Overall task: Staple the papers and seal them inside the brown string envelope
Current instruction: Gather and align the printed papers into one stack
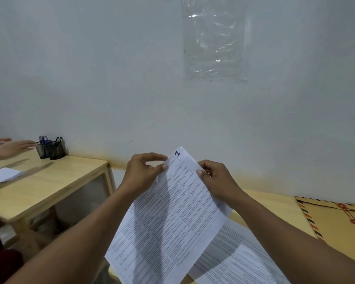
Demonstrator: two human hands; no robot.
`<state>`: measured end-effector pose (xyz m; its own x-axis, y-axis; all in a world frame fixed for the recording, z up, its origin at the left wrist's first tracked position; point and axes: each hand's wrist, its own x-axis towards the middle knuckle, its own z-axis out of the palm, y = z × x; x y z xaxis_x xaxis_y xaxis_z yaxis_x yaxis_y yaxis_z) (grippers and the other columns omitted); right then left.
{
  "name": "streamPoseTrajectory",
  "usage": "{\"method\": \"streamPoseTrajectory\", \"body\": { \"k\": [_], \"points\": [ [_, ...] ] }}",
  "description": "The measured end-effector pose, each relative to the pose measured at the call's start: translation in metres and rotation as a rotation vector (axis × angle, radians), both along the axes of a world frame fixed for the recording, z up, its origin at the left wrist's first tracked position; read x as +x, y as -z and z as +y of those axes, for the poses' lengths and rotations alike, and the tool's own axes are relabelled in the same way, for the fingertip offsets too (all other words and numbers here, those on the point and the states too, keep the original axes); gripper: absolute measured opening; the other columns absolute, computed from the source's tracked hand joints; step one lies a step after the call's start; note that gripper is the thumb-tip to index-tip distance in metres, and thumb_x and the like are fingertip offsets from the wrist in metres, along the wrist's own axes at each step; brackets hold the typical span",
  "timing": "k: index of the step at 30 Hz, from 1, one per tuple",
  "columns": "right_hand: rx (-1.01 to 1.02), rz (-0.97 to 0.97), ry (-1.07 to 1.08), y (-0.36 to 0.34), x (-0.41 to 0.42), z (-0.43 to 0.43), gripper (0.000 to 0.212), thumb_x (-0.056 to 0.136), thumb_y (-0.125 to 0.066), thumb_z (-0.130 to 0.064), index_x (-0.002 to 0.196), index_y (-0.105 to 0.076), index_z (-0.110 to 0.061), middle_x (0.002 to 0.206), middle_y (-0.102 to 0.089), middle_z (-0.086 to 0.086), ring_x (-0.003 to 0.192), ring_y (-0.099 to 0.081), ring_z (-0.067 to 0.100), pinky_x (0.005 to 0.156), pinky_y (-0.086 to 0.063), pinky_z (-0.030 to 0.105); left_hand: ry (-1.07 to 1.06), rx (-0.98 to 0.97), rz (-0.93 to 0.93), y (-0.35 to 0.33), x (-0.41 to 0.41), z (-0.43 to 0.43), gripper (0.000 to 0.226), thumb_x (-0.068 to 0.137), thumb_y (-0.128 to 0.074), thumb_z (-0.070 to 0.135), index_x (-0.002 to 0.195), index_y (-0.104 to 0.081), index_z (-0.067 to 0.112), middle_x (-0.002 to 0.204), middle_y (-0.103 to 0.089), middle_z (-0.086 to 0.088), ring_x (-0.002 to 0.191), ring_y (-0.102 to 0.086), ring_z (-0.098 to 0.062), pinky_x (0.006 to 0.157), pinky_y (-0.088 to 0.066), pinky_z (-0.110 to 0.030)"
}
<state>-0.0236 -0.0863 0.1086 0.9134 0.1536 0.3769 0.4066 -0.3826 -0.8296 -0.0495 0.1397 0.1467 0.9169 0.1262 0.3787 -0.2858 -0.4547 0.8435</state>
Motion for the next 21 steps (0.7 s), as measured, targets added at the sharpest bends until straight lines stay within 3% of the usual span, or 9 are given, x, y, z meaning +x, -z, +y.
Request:
{"method": "streamPoseTrajectory", "body": {
  "k": [4, 6, 9, 15, 21],
  "points": [
    [-0.104, -0.008, 0.008, 0.006, -0.004, -0.002, 0.029, 0.103, -0.047, -0.016, 0.118, -0.07, -0.025, 0.098, -0.072, -0.013, 0.093, -0.068, 0.01, 0.079, -0.052, 0.027, 0.05, -0.014, 0.031, 0.005, 0.0, -0.002, 0.017, 0.085, -0.081, 0.018, 0.101, -0.08, 0.025, 0.087, -0.08, 0.001, 0.089, -0.076, -0.026, 0.079, -0.061, -0.041],
    [-0.16, 0.013, -0.011, 0.009, -0.006, -0.002, 0.031, 0.104, -0.045, -0.016, 0.124, -0.067, -0.026, 0.096, -0.069, -0.014, 0.091, -0.066, 0.008, 0.072, -0.047, 0.019, 0.053, -0.009, 0.045, 0.008, -0.002, -0.003, 0.018, 0.085, -0.081, 0.018, 0.102, -0.08, 0.025, 0.088, -0.08, 0.0, 0.09, -0.076, -0.027, 0.08, -0.061, -0.043],
    [-0.188, 0.005, -0.005, 0.013, -0.005, -0.001, 0.034, 0.104, -0.045, -0.019, 0.131, -0.064, -0.027, 0.1, -0.068, -0.012, 0.089, -0.064, 0.007, 0.073, -0.046, 0.021, 0.058, -0.01, 0.059, 0.012, -0.004, -0.002, 0.019, 0.085, -0.081, 0.019, 0.102, -0.08, 0.028, 0.089, -0.08, -0.002, 0.092, -0.075, -0.027, 0.082, -0.061, -0.044],
    [-0.135, -0.047, 0.043, 0.019, -0.001, 0.007, 0.039, 0.103, -0.047, -0.016, 0.136, -0.06, -0.032, 0.086, -0.059, -0.005, 0.061, -0.048, 0.006, 0.06, -0.041, 0.018, 0.038, 0.02, 0.059, 0.018, -0.007, 0.0, 0.019, 0.085, -0.081, 0.019, 0.103, -0.08, 0.027, 0.096, -0.077, -0.004, 0.085, -0.071, -0.02, 0.065, -0.053, -0.023],
    [-0.151, -0.09, 0.077, 0.027, -0.006, 0.012, 0.04, 0.103, -0.043, -0.013, 0.135, -0.062, -0.027, 0.082, -0.055, -0.018, 0.058, -0.049, -0.005, 0.056, -0.036, 0.008, 0.043, 0.011, 0.06, 0.027, -0.004, 0.004, 0.02, 0.084, -0.082, 0.021, 0.103, -0.079, 0.027, 0.085, -0.079, -0.002, 0.078, -0.071, -0.017, 0.067, -0.053, -0.025]
  ]
}}
